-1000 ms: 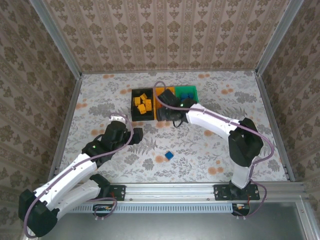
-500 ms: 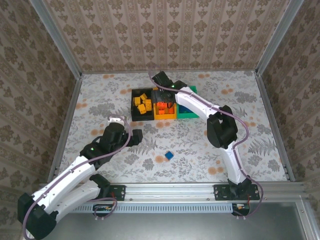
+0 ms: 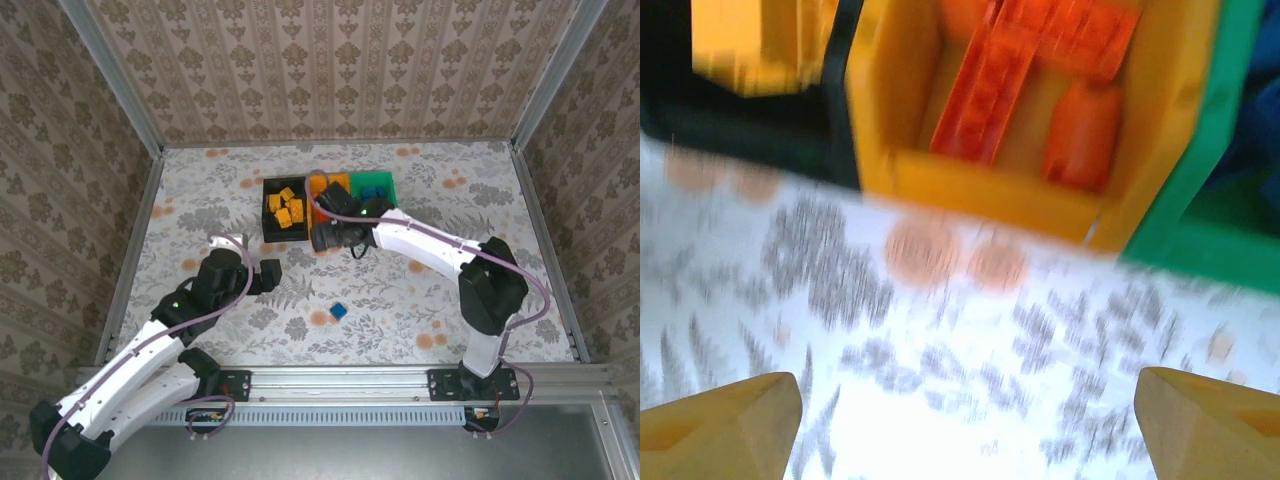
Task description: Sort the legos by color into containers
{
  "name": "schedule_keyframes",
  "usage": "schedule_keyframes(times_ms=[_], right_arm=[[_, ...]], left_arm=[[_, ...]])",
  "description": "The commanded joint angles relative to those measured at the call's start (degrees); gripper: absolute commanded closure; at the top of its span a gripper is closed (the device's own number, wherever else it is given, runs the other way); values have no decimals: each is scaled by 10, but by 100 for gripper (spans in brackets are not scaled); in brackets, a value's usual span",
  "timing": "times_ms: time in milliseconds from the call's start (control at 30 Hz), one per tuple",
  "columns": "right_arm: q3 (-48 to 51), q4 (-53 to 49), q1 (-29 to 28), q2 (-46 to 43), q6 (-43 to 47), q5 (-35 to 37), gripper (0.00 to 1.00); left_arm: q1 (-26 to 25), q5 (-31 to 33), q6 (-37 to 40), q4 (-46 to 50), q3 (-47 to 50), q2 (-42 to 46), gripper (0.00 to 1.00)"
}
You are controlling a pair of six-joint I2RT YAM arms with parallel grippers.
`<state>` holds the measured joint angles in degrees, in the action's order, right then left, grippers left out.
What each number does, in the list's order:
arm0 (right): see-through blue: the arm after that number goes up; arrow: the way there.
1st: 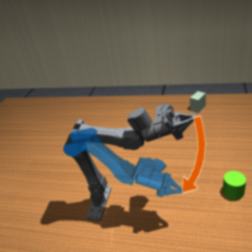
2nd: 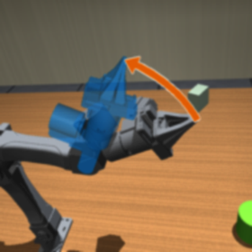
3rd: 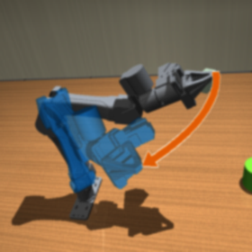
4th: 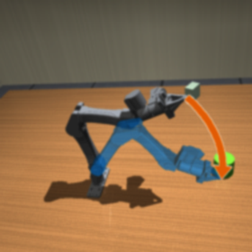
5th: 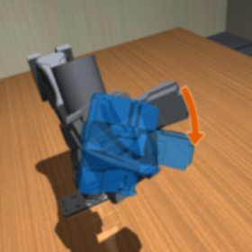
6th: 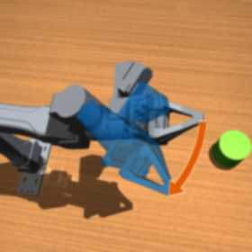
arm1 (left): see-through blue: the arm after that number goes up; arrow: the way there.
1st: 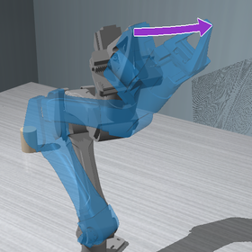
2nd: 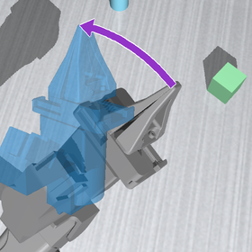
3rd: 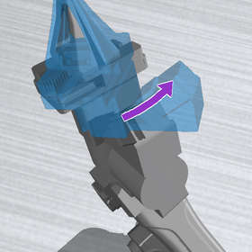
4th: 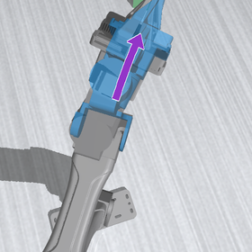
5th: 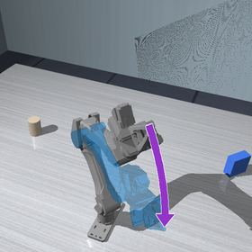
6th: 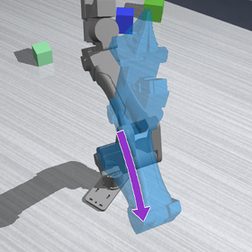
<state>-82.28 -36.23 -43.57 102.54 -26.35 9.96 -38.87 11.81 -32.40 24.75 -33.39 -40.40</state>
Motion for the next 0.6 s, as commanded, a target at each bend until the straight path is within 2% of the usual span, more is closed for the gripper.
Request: schedule_keyframes(times_ms=[0, 100, 333, 567], right_arm=[[67, -20, -31, -24, -7, -41, 12], [112, -28, -62, -25, 4, -72, 13], [151, -22, -109, 9, 8, -72, 17], [163, 0, -121, 38, 2, -67, 32]], left_arm=[[6, 4, -8, 8, 11, 7, 0], [9, 4, -12, 9, 14, 8, 0], [16, 5, -18, 9, 22, 11, 0], [25, 2, -20, 8, 28, 9, 0]])
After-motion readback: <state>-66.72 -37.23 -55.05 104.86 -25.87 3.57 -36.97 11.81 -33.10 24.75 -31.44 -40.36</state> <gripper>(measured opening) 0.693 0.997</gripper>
